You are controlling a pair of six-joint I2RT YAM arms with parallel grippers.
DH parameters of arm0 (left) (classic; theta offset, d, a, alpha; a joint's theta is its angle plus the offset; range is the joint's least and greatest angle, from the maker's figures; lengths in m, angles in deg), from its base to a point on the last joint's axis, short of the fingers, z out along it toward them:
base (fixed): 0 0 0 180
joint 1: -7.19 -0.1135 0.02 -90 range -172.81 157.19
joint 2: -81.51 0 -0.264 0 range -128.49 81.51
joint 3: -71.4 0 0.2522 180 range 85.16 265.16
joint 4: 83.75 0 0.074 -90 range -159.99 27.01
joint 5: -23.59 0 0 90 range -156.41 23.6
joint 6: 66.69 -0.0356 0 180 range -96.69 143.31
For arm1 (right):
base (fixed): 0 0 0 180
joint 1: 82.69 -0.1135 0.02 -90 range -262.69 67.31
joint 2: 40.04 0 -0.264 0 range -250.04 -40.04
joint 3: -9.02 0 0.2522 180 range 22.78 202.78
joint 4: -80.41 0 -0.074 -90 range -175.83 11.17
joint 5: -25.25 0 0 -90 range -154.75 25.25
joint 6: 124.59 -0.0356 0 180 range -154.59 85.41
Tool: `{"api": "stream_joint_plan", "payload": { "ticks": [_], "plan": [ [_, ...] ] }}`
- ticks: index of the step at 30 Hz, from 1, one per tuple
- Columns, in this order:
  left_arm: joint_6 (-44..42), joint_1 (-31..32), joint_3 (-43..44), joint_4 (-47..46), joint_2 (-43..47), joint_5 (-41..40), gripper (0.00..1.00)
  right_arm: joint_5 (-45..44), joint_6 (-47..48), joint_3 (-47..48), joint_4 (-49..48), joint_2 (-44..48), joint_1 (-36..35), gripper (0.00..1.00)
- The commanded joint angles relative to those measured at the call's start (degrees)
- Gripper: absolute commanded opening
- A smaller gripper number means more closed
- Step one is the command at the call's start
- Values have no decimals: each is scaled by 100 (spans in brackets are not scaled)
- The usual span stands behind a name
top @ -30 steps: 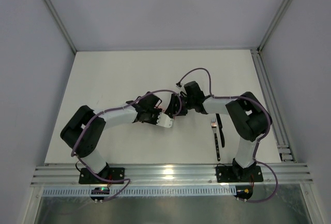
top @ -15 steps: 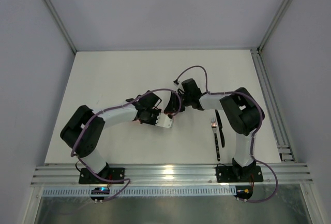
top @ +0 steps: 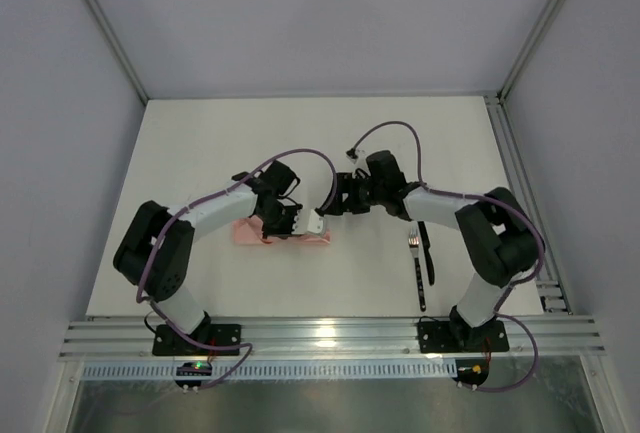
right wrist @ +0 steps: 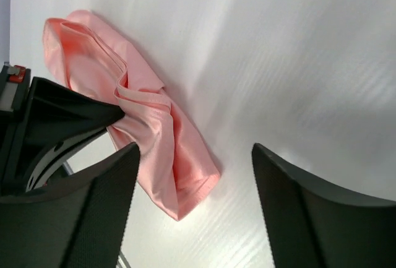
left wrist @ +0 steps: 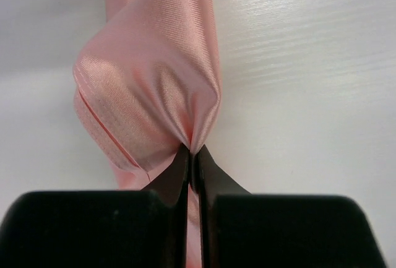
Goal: Fold the napkin into a case and place the utensils inside
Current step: Stuff the top corner of the square-folded napkin into the folded napkin, then turn over the smaller rectangle folded napkin at the center of the board.
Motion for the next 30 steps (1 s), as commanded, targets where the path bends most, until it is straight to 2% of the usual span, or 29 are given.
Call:
{"api": "stream_joint_plan", "payload": {
  "ticks": [1,4,6,8,9,10,12,13,14,15,16,17,18,19,20,23,27,30],
  "plan": [
    [122,-237,381,798,30,709,0,-682,763,-255,-23,1289,152,80],
    [70,-343,610,1141,-40,832,0,-1498,1762,-799,-207,2124,222,94],
    [17,-413,820,1387,-128,1043,0,-1746,2203,-994,-365,2548,222,99],
    [-71,-448,996,1844,-216,1210,0,-1931,2747,-1336,-865,3198,223,99],
    [-106,-518,1154,1985,-312,1376,0,-2002,2750,-1494,-1198,3427,222,99],
    [-193,-554,1216,2117,-357,1482,0,-2211,2750,-1896,-2028,3655,231,99],
    [-247,-650,1357,2416,-488,1579,0,-3159,2507,-2337,-2875,4315,222,99],
    [-247,-668,1375,2452,-532,1571,0,-3276,2548,-2792,-3750,4499,222,99],
    [-238,-677,1392,2443,-568,1554,0,-3050,2740,-2953,-4046,4745,231,99],
    [-229,-677,1401,2443,-594,1545,0,-1821,3507,-2972,-4005,4843,223,99],
    [-229,-686,1462,2443,-664,1553,0,-1209,3820,-2703,-3135,4914,170,99],
    [-247,-686,1515,2522,-708,1562,0,-794,4066,-2508,-2656,4923,48,92],
    [-264,-686,1576,2583,-752,1571,0,-642,4582,-2376,-2182,4862,-162,90],
    [-264,-686,1699,2645,-813,1580,0,-753,4927,-2305,-1524,4801,-460,90],
    [-282,-686,1744,2732,-823,1580,0,-963,5269,-2348,-1309,4722,-1177,90],
    [-335,-686,1832,2856,-823,1606,0,-1299,5660,-2463,-965,4398,-2050,93],
    [-379,-686,1850,2997,-831,1632,0,-1685,5931,-2235,-718,3897,-2739,94],
    [-431,-686,1841,3084,-832,1720,0,-2150,6204,-2243,-1006,3589,-3046,94]
  ]
}}
